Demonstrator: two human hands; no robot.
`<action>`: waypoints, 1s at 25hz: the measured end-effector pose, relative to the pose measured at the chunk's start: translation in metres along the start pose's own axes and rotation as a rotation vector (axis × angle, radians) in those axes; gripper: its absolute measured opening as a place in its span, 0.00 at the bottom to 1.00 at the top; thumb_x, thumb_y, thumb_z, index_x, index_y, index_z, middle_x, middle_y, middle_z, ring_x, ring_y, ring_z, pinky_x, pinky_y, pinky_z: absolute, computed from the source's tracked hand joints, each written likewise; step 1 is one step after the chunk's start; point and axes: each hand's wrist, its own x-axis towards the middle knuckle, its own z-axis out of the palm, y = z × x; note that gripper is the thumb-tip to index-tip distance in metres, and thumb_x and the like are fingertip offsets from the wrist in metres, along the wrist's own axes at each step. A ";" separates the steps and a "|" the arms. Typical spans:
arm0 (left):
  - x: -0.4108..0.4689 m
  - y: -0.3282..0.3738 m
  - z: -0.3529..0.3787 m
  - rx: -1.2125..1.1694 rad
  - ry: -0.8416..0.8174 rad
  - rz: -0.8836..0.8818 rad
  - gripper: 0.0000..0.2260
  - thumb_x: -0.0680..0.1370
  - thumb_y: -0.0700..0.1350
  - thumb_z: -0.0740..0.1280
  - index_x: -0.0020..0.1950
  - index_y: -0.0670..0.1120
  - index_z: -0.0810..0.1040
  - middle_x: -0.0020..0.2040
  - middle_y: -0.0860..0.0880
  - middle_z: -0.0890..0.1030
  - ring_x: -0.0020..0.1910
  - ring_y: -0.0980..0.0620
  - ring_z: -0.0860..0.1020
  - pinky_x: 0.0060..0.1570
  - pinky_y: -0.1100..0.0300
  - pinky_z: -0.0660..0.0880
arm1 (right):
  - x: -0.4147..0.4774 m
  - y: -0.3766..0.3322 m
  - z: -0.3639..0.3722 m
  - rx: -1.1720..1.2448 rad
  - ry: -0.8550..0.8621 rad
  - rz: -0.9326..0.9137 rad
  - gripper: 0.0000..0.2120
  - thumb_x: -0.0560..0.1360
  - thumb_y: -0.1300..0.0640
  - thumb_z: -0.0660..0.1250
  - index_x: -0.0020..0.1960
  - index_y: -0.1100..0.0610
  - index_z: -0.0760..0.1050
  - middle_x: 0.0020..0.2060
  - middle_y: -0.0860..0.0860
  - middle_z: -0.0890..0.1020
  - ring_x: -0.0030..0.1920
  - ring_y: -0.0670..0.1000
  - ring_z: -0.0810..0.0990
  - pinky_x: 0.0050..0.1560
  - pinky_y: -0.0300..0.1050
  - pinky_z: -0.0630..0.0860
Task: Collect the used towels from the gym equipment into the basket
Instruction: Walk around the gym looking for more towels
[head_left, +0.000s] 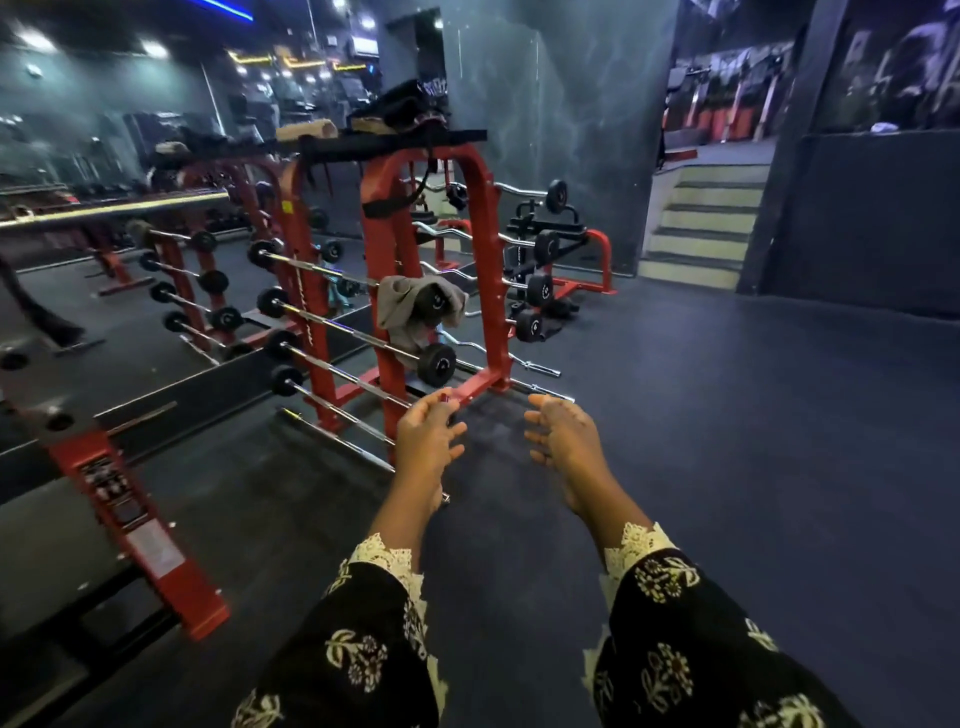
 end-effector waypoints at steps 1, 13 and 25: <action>0.033 -0.002 0.012 -0.003 0.002 0.003 0.08 0.80 0.43 0.63 0.57 0.49 0.76 0.50 0.50 0.80 0.50 0.48 0.79 0.49 0.53 0.75 | 0.036 -0.001 0.005 0.001 -0.015 0.000 0.13 0.81 0.55 0.58 0.59 0.59 0.77 0.48 0.52 0.79 0.46 0.50 0.76 0.41 0.42 0.72; 0.389 0.012 0.087 -0.025 0.225 0.002 0.09 0.80 0.43 0.60 0.58 0.49 0.76 0.49 0.48 0.81 0.44 0.50 0.79 0.40 0.58 0.74 | 0.419 -0.039 0.091 -0.051 -0.207 0.076 0.08 0.80 0.56 0.61 0.54 0.58 0.76 0.42 0.54 0.78 0.36 0.48 0.73 0.34 0.41 0.67; 0.771 -0.026 0.079 0.092 0.525 -0.057 0.31 0.70 0.46 0.73 0.71 0.48 0.67 0.65 0.39 0.76 0.62 0.39 0.77 0.62 0.42 0.75 | 0.769 -0.020 0.251 -0.374 -0.440 -0.107 0.04 0.70 0.53 0.71 0.45 0.47 0.79 0.46 0.49 0.84 0.48 0.53 0.82 0.52 0.50 0.79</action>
